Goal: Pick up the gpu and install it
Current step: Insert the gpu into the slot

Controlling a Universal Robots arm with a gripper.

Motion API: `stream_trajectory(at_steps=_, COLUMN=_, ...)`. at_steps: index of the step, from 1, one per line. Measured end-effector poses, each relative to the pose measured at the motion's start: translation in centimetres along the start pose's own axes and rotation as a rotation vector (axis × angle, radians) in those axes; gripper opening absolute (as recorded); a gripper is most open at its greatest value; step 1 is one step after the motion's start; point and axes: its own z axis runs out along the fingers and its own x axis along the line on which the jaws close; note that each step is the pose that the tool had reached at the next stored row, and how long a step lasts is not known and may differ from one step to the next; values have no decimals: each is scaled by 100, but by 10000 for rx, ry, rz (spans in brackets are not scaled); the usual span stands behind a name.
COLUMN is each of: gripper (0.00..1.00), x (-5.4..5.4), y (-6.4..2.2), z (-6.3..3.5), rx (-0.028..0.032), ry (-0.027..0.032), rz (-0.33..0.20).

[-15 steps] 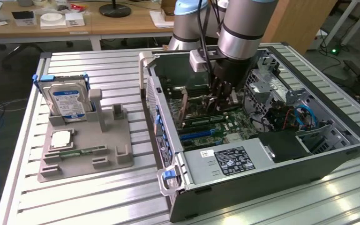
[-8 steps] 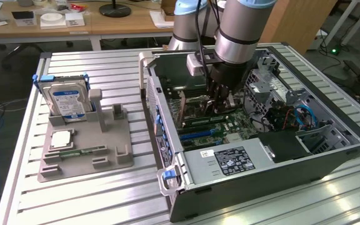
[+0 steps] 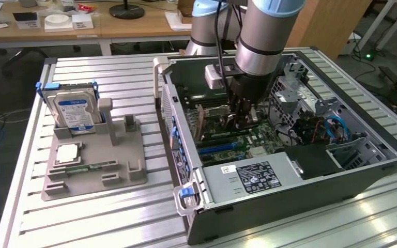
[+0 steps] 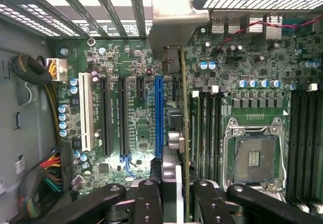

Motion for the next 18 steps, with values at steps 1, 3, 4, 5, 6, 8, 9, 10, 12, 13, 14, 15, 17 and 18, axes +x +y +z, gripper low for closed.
stream_trajectory(at_steps=1, gripper=29, x=1, y=8, z=15, rx=1, ry=5, rz=17)
stream_trajectory(at_steps=3, gripper=29, x=5, y=14, z=33, rx=1, ry=8, rz=23)
stream_trajectory(at_steps=4, gripper=29, x=13, y=13, z=35, rx=-1, ry=10, rz=22)
stream_trajectory(at_steps=5, gripper=29, x=24, y=14, z=36, rx=-1, ry=9, rz=23)
stream_trajectory(at_steps=6, gripper=29, x=30, y=18, z=39, rx=-1, ry=10, rz=25)
stream_trajectory(at_steps=8, gripper=29, x=34, y=33, z=48, rx=-4, ry=8, rz=25)
stream_trajectory(at_steps=9, gripper=29, x=35, y=40, z=53, rx=-7, ry=10, rz=24)
stream_trajectory(at_steps=10, gripper=29, x=36, y=46, z=58, rx=-10, ry=10, rz=24)
stream_trajectory(at_steps=12, gripper=29, x=37, y=56, z=67, rx=-16, ry=11, rz=25)
stream_trajectory(at_steps=13, gripper=29, x=42, y=56, z=70, rx=-17, ry=10, rz=23)
stream_trajectory(at_steps=14, gripper=29, x=56, y=55, z=71, rx=-18, ry=10, rz=23)
stream_trajectory(at_steps=15, gripper=29, x=67, y=55, z=72, rx=-19, ry=10, rz=24)
stream_trajectory(at_steps=17, gripper=29, x=78, y=56, z=76, rx=-19, ry=9, rz=25)
stream_trajectory(at_steps=18, gripper=29, x=79, y=58, z=80, rx=-18, ry=9, rz=26)
